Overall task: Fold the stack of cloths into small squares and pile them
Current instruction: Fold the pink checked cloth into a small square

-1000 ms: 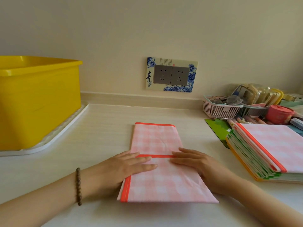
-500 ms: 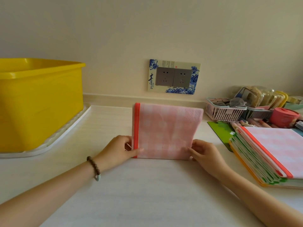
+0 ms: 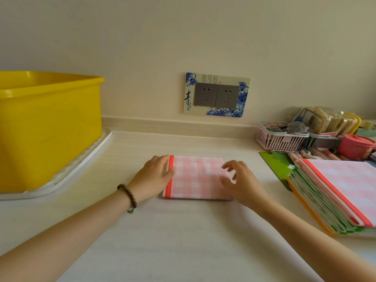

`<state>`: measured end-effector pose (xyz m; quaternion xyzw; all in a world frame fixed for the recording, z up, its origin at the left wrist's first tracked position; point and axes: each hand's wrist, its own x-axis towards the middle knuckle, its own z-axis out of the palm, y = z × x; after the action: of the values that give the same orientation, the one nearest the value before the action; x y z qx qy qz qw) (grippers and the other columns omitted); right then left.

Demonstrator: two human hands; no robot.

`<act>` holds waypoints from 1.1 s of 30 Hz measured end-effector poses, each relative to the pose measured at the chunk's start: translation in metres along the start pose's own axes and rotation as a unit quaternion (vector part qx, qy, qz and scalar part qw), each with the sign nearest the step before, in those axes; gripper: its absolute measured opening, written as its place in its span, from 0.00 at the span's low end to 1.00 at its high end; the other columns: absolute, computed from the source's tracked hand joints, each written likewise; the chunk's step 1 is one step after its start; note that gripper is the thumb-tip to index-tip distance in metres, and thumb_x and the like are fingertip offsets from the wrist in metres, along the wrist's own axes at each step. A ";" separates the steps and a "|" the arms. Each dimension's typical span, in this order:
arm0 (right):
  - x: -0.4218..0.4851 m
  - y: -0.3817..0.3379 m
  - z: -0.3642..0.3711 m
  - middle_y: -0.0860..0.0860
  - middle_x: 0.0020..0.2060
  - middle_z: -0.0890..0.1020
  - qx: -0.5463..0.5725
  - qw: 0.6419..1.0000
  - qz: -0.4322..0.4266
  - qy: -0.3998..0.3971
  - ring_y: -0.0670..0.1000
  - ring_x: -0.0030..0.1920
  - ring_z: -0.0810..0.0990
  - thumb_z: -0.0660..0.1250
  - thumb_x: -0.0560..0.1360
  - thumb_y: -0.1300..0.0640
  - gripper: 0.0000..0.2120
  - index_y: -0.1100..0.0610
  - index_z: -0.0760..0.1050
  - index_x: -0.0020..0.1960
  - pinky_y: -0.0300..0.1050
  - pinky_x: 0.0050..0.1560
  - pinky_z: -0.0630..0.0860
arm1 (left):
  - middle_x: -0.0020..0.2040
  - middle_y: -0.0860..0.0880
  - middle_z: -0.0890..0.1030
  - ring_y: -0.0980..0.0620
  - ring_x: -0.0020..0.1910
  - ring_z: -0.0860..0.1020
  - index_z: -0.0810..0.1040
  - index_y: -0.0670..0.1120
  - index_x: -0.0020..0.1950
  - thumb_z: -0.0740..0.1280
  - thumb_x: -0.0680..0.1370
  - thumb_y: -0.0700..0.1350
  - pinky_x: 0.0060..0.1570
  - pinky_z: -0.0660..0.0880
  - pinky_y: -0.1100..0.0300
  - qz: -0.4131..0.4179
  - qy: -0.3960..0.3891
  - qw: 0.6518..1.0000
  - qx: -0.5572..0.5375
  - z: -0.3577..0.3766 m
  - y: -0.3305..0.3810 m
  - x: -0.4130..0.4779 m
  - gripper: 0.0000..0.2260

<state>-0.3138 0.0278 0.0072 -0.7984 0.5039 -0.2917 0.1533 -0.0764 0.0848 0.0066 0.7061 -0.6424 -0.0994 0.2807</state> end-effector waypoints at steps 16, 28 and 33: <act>0.063 -0.041 0.081 0.50 0.77 0.49 -0.185 0.965 -0.055 -0.179 0.49 0.76 0.47 0.42 0.82 0.51 0.25 0.57 0.47 0.77 0.50 0.74 0.41 | 0.78 0.50 0.43 0.54 0.76 0.42 0.44 0.46 0.78 0.44 0.83 0.48 0.74 0.40 0.55 -0.010 -0.124 0.981 0.149 0.036 0.001 0.038 0.23; 0.048 0.003 0.043 0.53 0.77 0.44 -0.202 0.963 0.041 -0.171 0.49 0.77 0.43 0.42 0.80 0.41 0.32 0.59 0.42 0.77 0.46 0.76 0.41 | 0.78 0.51 0.40 0.54 0.76 0.41 0.42 0.47 0.78 0.43 0.83 0.48 0.74 0.39 0.53 -0.031 -0.134 0.980 0.144 0.036 0.008 0.032 0.24; 0.049 0.003 0.037 0.53 0.77 0.44 -0.171 0.967 0.037 -0.184 0.50 0.77 0.43 0.45 0.81 0.42 0.31 0.59 0.43 0.77 0.46 0.75 0.42 | 0.78 0.51 0.40 0.55 0.76 0.41 0.42 0.47 0.78 0.43 0.83 0.50 0.74 0.40 0.53 -0.028 -0.143 0.982 0.119 0.032 0.013 0.005 0.24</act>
<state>-0.2772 -0.0193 -0.0078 -0.8337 0.5383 -0.0438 0.1155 -0.1025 0.0713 -0.0115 0.7305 -0.6634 -0.1298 0.0968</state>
